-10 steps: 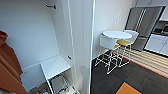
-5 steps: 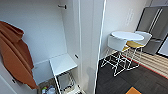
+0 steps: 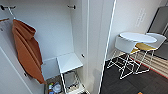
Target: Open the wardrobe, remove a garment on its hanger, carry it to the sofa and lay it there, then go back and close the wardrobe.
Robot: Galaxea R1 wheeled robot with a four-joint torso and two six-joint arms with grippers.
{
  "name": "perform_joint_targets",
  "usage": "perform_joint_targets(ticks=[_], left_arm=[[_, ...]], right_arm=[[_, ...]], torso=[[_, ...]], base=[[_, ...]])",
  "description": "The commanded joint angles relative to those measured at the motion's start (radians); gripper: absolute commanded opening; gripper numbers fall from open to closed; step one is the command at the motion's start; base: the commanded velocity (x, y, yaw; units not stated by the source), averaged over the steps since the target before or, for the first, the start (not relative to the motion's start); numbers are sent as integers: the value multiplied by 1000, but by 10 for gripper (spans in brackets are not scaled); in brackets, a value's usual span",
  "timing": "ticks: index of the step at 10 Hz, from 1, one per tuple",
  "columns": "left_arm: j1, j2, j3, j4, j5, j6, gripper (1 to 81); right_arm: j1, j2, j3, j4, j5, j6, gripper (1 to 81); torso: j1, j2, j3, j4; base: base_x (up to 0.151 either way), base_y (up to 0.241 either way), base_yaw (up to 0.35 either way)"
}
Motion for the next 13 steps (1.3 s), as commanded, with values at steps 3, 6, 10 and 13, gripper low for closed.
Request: perform_joint_targets(ticks=[3,6,10,13], left_arm=[[-31,7,2,7,54,9,811],[-31,7,2,7,54,9,811],[-33,7,2,7,54,9,811],[-31,7,2,7,55,9,811]], right_arm=[[19,-1,0,-1,-53,0,811],[16,-1,0,-1,-53,0,811],[16,-1,0,-1,-53,0,811],[17,-1,0,-1,-53,0,811]], torso=[[0,0,0,0],[0,0,0,0],[0,0,0,0],[0,0,0,0]], base=[[0,0,208],[0,0,201],[0,0,188],[0,0,186]])
